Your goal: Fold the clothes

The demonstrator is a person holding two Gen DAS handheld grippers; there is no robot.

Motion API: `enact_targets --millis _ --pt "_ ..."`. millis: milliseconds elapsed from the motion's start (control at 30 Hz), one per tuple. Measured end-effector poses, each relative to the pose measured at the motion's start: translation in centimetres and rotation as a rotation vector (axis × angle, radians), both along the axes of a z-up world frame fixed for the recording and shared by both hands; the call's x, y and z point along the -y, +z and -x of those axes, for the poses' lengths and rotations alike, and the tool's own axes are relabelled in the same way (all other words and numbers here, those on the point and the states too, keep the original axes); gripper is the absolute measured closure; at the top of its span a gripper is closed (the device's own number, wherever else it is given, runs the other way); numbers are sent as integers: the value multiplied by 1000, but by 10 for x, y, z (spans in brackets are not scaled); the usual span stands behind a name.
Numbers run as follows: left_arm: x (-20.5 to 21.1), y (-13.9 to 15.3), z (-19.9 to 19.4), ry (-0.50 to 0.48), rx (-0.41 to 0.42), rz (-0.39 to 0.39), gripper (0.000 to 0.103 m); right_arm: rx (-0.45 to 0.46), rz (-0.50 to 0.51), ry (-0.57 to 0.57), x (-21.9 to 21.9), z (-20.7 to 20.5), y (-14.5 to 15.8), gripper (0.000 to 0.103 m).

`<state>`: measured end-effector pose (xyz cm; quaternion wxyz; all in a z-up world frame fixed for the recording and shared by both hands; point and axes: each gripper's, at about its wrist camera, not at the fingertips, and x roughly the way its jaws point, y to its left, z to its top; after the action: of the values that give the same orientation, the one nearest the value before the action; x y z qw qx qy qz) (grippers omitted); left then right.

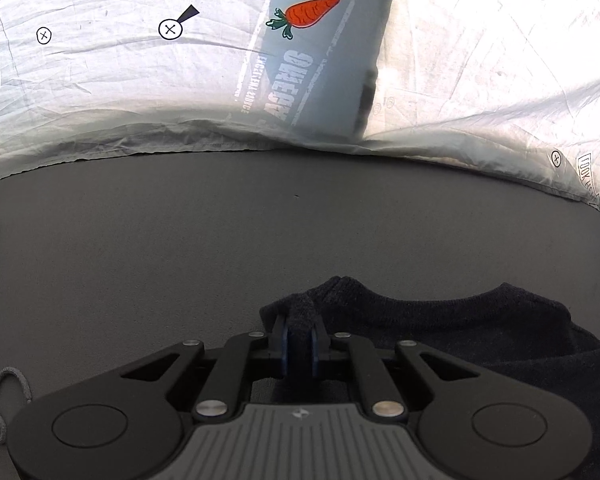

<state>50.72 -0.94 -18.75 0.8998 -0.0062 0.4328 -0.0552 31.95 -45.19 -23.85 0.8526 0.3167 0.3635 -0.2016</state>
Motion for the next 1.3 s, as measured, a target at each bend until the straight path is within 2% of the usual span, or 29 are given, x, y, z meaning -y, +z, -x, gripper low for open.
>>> enact_targets --millis 33,67,100,200,300,367,467,567,700,733,767,800,833,867,900,967,1033,1100,1167,1233,1300 --pt "0 -2 0 6 -6 -1 91 -8 13 13 -5 -3 0 57" --pt "0 -5 0 12 -11 -2 91 -2 32 21 -9 -5 0 67" --pt "0 -7 -1 21 -18 0 91 14 38 45 -12 -7 0 90" --pt "2 -9 -2 31 -19 -9 91 67 81 23 -8 -9 13 93" --pt "3 4 7 29 27 29 91 175 134 -2 5 -1 49 95" --pt "4 14 15 27 60 71 91 222 207 -19 8 2 74 96" --pt "14 20 21 6 108 77 91 252 339 -4 14 3 101 96" --pt "29 7 15 -15 93 21 90 185 357 23 21 -11 86 95" --pt "42 -30 0 -34 -7 -105 80 4 329 67 21 -26 40 94" --pt "45 -31 1 -57 3 -132 80 -39 318 69 21 -27 30 90" --pt "47 -32 3 -79 11 -159 72 -67 310 55 22 -25 23 86" --pt "49 -30 5 -86 7 -180 50 -82 296 39 22 -20 20 77" --pt "49 -28 6 -92 4 -200 36 -81 276 21 24 -15 20 64" --pt "49 -25 9 -82 14 -212 14 -66 250 5 26 -10 20 60" --pt "47 -24 12 -70 27 -213 11 -46 220 -6 29 -4 20 58" --pt "40 -17 19 -51 22 -202 11 -33 188 -4 32 1 21 55" --pt "34 -16 25 -32 -43 -183 8 -20 189 13 31 4 22 41" --pt "31 -17 38 -12 -88 -176 8 -1 192 29 29 3 21 32" --pt "30 -18 53 -25 -118 -199 8 9 186 39 28 -1 20 32" --pt "31 -21 72 -48 -156 -250 7 23 177 31 28 -5 18 25" --pt "29 -23 92 -69 -198 -288 7 33 175 5 28 -10 15 23"
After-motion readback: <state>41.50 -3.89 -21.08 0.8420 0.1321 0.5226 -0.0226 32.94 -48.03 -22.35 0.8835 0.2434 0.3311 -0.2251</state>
